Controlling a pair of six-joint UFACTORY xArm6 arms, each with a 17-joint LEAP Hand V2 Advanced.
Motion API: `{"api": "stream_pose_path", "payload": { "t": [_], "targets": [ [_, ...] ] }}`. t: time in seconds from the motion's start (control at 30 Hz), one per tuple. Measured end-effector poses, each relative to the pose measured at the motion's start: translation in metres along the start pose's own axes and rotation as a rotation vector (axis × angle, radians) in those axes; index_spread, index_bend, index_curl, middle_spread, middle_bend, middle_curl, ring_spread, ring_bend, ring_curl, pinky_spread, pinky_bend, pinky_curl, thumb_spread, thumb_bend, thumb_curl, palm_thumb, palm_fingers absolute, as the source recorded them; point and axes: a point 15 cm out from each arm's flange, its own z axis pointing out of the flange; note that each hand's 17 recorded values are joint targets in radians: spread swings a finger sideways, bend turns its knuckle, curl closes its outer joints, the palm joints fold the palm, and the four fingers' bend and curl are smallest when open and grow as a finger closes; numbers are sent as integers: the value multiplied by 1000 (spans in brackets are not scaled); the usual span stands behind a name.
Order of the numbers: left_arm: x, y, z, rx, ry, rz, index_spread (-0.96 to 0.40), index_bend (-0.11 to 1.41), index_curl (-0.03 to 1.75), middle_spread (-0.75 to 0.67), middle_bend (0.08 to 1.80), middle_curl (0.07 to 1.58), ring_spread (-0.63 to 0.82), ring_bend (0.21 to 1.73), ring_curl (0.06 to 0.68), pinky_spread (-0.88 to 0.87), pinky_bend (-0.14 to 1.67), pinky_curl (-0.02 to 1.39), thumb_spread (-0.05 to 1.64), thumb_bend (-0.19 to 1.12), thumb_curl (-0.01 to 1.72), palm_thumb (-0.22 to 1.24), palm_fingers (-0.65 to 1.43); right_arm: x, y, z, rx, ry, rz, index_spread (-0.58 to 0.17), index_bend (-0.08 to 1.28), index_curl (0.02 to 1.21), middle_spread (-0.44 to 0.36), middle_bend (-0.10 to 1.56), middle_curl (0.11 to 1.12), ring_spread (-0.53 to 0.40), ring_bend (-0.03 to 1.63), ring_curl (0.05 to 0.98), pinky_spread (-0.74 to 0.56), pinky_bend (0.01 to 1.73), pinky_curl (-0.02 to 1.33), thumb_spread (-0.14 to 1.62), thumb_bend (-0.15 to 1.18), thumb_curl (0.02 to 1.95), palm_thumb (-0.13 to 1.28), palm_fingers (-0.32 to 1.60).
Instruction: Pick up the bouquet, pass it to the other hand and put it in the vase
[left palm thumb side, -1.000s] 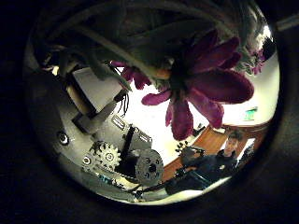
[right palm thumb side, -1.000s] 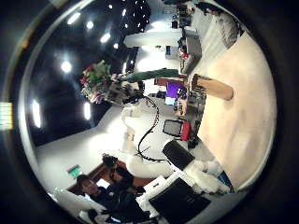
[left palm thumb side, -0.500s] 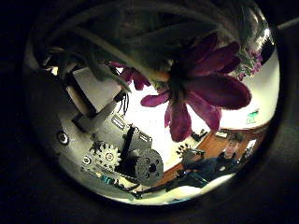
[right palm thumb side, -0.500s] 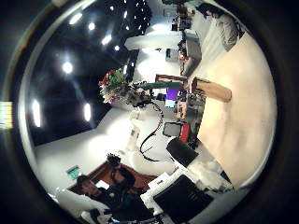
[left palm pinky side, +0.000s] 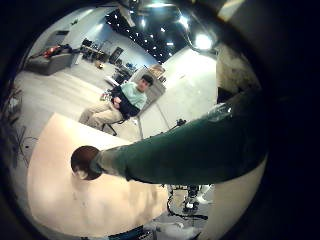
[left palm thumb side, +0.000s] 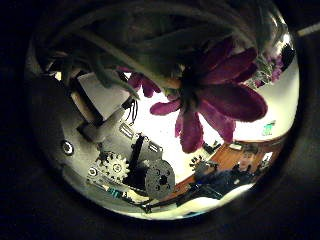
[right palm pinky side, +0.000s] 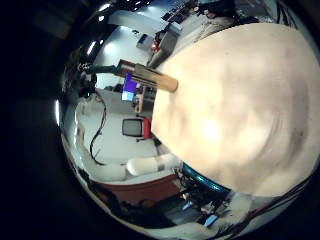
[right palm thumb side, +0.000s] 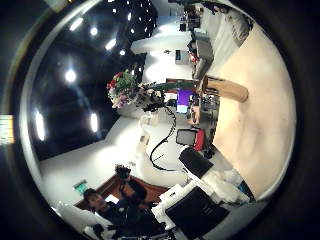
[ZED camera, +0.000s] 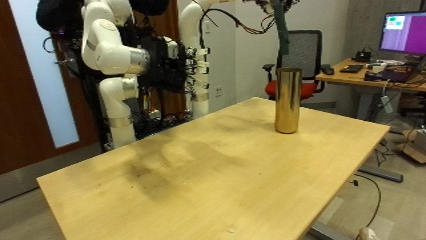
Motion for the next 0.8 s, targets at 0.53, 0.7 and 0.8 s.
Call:
{"api": "stream_pose_path", "payload": {
  "t": [0.53, 0.7, 0.8],
  "targets": [
    [-24, -5, 6, -3, -4, -17, -474, 199, 1662, -623, 949, 1161, -443, 1336, 615, -718, 865, 664, 9, -21, 894, 1176, 1067, 10, -2, -1, 3, -5, 34, -344, 171, 279, 137, 174, 258, 192, 249, 270, 341, 339, 329, 975, -26, 406, 660, -8],
    [-27, -6, 7, -2, -5, -18, -461, 199, 1666, -624, 948, 1162, -444, 1334, 617, -720, 861, 668, 12, -21, 896, 1176, 1067, 11, -1, 2, -4, -7, 36, -346, 171, 282, 138, 176, 261, 192, 251, 271, 350, 341, 329, 982, -27, 409, 664, -5],
    [-24, -4, 9, -4, -4, -15, -448, 199, 1669, -625, 947, 1163, -444, 1333, 618, -721, 859, 670, 12, -21, 897, 1176, 1068, 11, -2, 2, -5, -10, 34, -346, 173, 285, 139, 178, 262, 192, 249, 271, 353, 338, 328, 981, -26, 410, 671, -2]
  ]
}}
